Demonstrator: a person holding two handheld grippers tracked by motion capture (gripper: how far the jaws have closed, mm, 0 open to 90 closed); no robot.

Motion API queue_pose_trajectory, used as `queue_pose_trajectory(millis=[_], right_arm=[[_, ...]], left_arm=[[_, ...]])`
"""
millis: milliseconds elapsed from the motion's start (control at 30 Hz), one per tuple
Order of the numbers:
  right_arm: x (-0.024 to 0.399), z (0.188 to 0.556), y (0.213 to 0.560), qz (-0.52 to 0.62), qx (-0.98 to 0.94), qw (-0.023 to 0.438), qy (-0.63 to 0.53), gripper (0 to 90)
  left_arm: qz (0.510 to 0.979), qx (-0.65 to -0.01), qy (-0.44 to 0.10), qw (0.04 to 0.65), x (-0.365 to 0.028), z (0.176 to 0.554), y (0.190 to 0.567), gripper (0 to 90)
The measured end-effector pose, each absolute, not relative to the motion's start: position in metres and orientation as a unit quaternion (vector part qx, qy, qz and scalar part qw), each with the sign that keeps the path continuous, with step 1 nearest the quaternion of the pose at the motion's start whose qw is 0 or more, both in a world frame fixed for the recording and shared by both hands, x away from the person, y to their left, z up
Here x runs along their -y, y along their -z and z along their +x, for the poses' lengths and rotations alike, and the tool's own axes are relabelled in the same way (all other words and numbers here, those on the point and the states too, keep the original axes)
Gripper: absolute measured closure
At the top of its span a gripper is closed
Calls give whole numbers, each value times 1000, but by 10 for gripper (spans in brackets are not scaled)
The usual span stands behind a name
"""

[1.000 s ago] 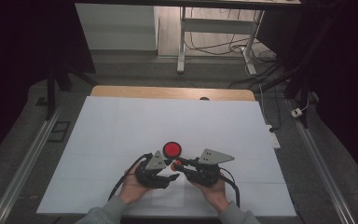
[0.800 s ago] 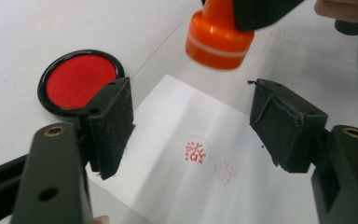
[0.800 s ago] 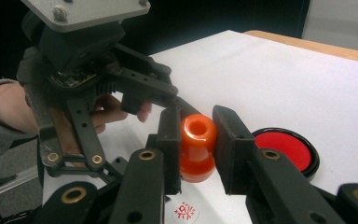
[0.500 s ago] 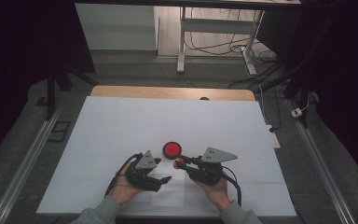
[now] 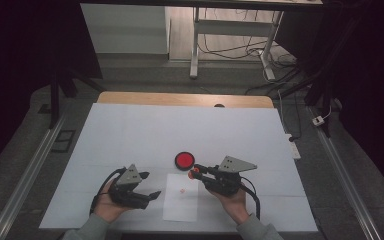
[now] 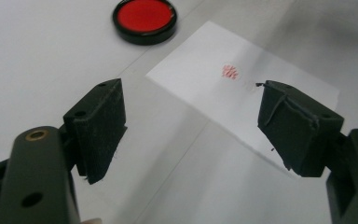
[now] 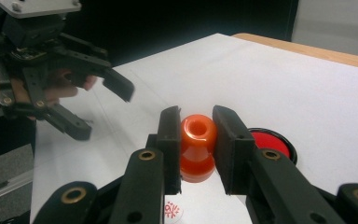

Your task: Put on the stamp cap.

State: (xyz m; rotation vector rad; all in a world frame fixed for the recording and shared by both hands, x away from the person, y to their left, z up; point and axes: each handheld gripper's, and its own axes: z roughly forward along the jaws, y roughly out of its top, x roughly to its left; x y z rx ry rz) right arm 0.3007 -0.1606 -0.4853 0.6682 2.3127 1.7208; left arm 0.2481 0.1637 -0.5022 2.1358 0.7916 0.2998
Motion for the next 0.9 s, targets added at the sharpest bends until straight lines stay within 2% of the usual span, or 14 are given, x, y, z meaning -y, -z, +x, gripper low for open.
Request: queue_pose_trajectory(millis=[533, 900], right_arm=[[168, 306, 484, 236, -774, 100, -579, 723], [175, 311, 481, 244, -769, 109, -581, 723]], left_arm=[[823, -364, -143, 413, -211, 230, 511, 226], [815, -378, -146, 414, -223, 229, 513, 225]])
